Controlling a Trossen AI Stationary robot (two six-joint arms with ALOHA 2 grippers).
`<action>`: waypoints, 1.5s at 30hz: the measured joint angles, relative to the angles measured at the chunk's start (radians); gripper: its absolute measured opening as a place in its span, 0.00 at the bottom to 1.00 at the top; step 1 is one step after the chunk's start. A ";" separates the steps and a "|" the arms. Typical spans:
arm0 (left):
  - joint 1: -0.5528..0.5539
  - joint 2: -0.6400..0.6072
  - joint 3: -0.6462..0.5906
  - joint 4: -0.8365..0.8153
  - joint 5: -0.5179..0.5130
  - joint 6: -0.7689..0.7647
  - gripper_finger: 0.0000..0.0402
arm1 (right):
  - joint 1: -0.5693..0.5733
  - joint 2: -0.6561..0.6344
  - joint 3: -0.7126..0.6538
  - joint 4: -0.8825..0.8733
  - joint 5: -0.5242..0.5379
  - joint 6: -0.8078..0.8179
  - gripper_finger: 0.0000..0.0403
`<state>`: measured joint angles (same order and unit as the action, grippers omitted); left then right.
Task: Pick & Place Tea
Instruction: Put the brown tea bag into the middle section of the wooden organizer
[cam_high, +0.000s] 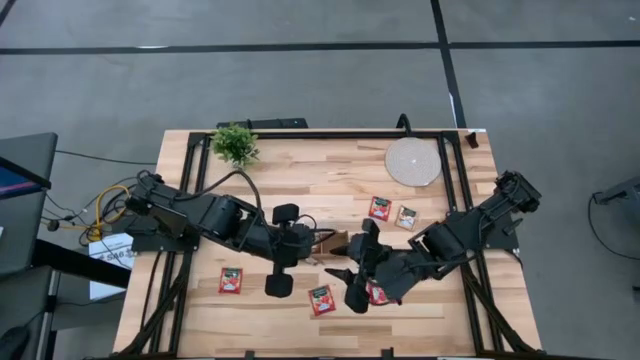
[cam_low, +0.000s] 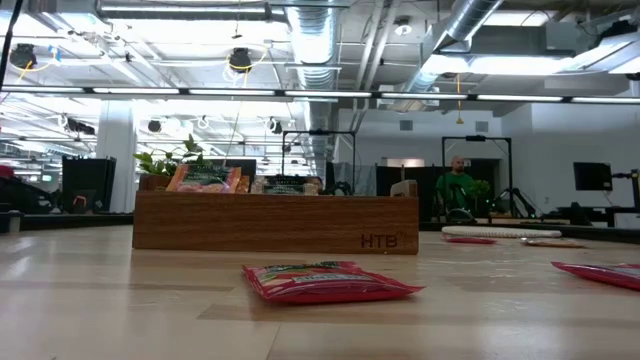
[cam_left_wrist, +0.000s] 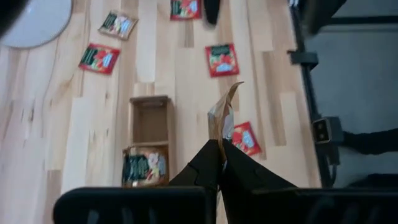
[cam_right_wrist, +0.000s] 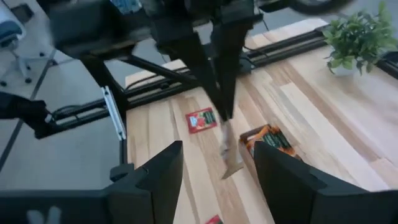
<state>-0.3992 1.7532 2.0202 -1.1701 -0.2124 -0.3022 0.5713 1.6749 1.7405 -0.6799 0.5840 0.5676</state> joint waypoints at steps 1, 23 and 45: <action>0.000 0.000 0.000 0.012 0.003 0.000 0.00 | -0.009 0.000 0.000 -0.006 -0.014 -0.001 0.46; 0.007 -0.001 -0.002 0.077 -0.060 0.062 0.00 | -0.076 0.001 0.000 -0.099 -0.115 -0.019 0.43; 0.007 -0.001 -0.002 0.152 -0.054 0.107 0.00 | -0.135 0.016 -0.001 -0.150 -0.218 0.033 0.35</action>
<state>-0.3920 1.7523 2.0182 -1.0186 -0.2665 -0.1948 0.4366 1.6905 1.7396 -0.8299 0.3656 0.6001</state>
